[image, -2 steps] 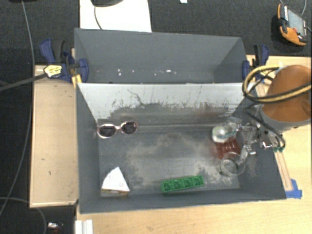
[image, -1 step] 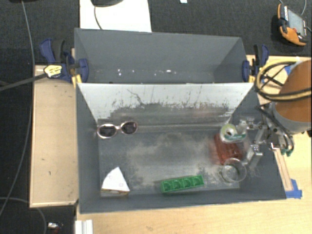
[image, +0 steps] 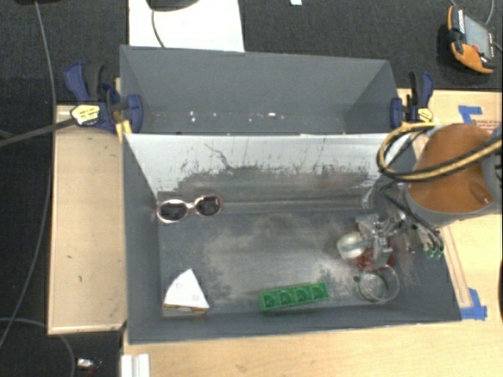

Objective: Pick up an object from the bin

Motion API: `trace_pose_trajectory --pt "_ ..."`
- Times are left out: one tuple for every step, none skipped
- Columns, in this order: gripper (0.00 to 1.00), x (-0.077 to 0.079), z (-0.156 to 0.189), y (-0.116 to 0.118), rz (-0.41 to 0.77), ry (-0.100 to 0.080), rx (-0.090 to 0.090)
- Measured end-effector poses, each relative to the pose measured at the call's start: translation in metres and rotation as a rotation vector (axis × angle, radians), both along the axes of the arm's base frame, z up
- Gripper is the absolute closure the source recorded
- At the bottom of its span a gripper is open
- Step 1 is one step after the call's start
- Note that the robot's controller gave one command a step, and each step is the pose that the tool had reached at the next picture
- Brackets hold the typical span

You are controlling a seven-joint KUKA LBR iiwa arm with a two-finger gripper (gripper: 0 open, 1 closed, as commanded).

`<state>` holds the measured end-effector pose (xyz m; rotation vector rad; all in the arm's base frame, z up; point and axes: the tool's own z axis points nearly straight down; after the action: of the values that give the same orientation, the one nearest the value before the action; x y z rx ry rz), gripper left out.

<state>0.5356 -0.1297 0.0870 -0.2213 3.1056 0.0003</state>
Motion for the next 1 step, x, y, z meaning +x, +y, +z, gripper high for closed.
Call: trace_pose_trajectory --pt "1.00 0.0000 0.0000 0.0001 0.002 0.000 0.000"
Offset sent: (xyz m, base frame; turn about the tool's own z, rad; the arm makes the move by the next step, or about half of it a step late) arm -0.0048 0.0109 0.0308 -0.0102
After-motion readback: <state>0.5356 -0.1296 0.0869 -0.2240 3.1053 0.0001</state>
